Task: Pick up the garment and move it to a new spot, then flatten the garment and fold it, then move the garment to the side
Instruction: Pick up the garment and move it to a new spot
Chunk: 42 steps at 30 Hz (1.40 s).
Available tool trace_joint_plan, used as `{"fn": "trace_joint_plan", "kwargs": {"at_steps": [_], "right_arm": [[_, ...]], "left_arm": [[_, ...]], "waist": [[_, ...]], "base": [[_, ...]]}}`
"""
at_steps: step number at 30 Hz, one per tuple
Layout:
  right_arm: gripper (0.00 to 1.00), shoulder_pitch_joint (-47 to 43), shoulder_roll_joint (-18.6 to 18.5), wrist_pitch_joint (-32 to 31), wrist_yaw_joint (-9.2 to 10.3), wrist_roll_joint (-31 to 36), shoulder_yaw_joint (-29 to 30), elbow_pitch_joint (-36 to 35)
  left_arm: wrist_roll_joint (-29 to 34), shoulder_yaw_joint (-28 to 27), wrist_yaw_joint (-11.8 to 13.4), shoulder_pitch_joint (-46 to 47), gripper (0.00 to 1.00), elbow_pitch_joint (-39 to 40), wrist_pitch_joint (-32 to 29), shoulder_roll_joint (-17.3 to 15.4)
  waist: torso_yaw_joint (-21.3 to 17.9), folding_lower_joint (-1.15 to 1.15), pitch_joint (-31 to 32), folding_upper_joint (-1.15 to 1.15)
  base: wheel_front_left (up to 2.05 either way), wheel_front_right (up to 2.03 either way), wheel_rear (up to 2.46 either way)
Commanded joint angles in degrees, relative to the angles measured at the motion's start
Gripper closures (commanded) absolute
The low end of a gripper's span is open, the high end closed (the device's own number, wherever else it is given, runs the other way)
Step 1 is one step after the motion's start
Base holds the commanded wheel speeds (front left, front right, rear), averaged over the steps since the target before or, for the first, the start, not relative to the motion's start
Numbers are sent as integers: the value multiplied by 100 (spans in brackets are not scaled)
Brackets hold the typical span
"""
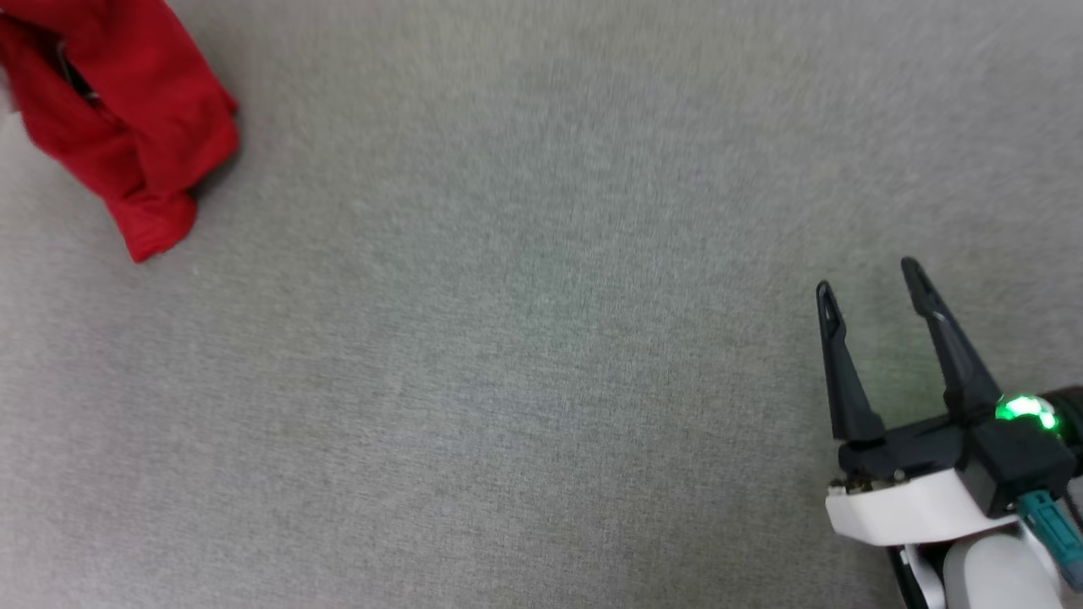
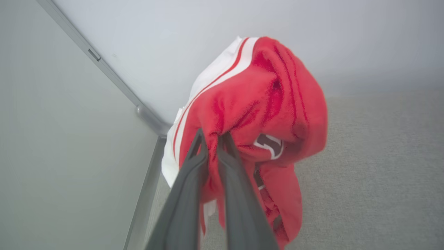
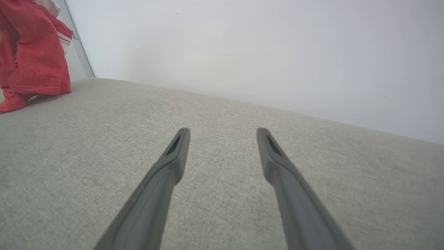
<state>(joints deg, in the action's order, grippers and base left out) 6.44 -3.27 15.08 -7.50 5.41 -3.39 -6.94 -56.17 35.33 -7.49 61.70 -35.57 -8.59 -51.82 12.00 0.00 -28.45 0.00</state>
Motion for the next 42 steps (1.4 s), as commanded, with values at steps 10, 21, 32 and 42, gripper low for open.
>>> {"fn": "trace_joint_plan", "kwargs": {"at_steps": [10,21,32,42], "right_arm": [[0,-335,46,12,2,-739,-8,403],[0,-297,47,13,2,-906,153,302],[0,-118,46,12,2,-987,171,227],[0,30,45,12,2,-1110,86,207]], "left_arm": [[598,984,11,99,100,1673,946,106],[1131,1641,181,-341,100,2761,1074,643],[2210,2892,215,-706,100,2566,1126,1823],[2556,3496,167,-812,0,756,1722,3693]], "waist": [[-463,0,1899,0],[-1208,0,1964,0],[-2055,0,1569,0],[-2466,0,1275,0]], "base": [[0,0,0],[0,0,0],[0,0,0],[0,0,0]]}}
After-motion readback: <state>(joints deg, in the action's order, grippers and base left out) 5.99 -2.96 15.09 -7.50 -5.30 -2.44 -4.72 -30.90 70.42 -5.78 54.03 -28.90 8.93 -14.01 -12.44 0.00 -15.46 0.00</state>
